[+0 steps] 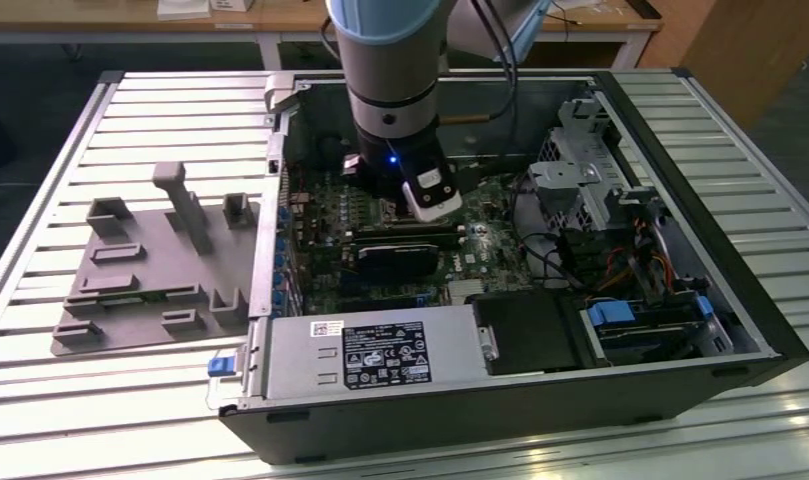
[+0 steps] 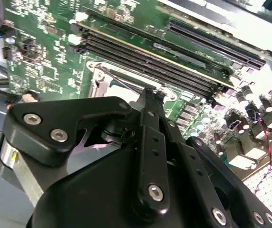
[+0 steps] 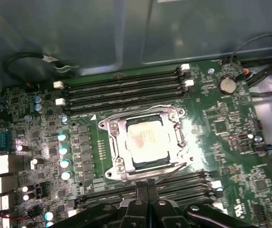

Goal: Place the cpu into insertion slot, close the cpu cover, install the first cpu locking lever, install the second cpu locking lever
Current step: 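Install the second cpu locking lever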

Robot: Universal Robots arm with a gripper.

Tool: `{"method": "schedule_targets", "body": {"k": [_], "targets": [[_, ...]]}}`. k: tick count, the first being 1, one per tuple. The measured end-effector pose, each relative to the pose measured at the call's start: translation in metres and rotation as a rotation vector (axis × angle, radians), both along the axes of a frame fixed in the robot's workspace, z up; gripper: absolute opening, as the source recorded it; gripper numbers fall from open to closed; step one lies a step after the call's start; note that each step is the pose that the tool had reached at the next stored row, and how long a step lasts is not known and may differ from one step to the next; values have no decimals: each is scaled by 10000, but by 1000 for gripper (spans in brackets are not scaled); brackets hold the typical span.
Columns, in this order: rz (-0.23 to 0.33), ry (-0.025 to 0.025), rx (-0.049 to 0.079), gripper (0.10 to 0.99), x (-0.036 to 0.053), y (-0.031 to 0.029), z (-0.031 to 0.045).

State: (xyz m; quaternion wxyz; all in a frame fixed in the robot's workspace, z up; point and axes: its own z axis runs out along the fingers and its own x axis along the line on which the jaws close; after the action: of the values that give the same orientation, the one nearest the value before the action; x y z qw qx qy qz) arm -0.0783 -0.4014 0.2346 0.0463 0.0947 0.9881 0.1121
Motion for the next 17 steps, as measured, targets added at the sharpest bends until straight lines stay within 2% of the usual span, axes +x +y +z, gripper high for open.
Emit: {"method": "schedule_targets", "body": {"k": [8, 14, 17], "targets": [[-1, 11, 41, 102, -57, -25, -102], [0, 12, 261, 102, -145, -30, -156], [1, 11, 372, 102, -153, -47, -194]]}}
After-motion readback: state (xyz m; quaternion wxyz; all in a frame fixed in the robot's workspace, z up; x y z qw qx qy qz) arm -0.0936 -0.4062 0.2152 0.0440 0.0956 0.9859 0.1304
